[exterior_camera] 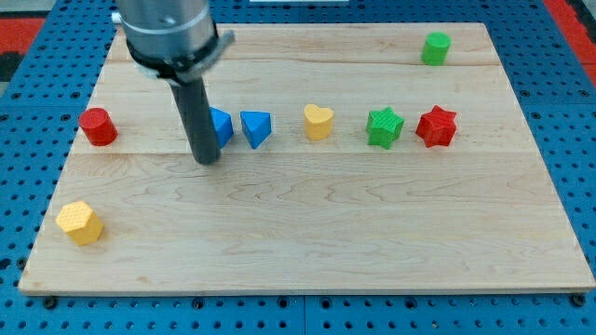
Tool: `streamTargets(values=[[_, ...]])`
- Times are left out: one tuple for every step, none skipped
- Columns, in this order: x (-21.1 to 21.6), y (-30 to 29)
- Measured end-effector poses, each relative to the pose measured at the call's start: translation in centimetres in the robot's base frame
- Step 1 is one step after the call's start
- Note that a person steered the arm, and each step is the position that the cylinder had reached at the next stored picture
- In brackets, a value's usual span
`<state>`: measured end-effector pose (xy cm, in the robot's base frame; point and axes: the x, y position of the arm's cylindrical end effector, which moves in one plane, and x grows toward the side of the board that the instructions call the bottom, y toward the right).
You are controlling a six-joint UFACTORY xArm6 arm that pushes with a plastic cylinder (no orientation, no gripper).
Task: Move the yellow hexagon diagonally bottom right of the red circle
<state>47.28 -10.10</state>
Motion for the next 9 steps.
streamTargets(values=[[10.7,1.9],[14.5,-4.1],[13.8,-13.5],[12.1,-19.7],[7.6,-17.5],[8.1,-15.1],[12.3,-15.3],[9.8,-13.2],[5.6,-12.9]])
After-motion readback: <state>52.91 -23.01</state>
